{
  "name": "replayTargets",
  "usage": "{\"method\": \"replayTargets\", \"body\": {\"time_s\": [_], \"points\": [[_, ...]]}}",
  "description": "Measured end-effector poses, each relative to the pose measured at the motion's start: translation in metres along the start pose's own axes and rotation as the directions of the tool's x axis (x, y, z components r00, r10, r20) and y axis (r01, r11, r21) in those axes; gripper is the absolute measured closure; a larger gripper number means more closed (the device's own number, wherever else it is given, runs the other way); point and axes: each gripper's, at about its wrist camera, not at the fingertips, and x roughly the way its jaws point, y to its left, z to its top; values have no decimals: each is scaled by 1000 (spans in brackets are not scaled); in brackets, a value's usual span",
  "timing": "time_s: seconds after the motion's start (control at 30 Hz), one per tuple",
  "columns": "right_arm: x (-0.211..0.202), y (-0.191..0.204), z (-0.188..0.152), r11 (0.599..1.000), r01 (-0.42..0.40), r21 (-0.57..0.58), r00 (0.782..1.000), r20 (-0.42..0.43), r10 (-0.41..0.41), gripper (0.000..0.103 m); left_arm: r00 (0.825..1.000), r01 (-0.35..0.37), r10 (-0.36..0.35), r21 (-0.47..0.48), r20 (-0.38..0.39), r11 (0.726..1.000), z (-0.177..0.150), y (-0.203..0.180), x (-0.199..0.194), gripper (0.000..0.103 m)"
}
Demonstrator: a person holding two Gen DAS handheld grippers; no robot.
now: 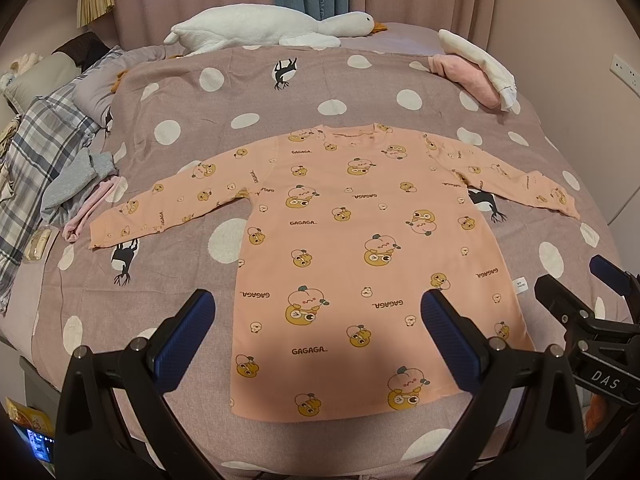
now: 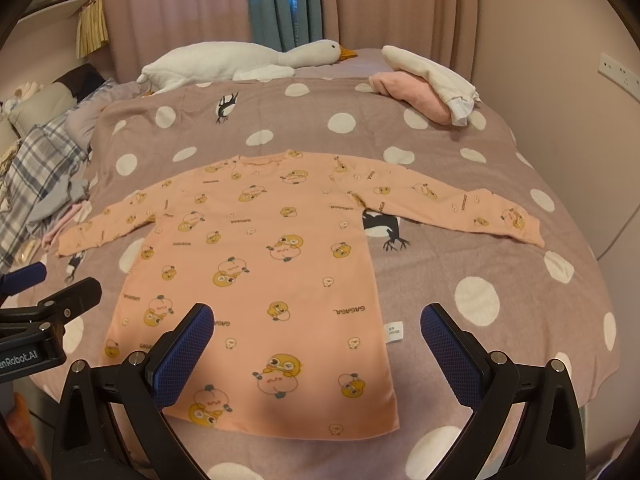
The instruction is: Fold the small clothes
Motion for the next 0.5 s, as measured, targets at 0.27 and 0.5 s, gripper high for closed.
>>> {"method": "replayTargets", "body": {"time_s": [0.27, 0.5], "points": [[0, 0, 0, 1000, -1, 1, 1000, 0, 1, 1, 1000, -1, 1, -1, 0, 1000, 0, 0, 0, 0], [0, -1, 1, 1000, -1, 2, 1000, 0, 1, 1, 1000, -1, 1, 0, -2, 1000, 0, 0, 0, 0]]}}
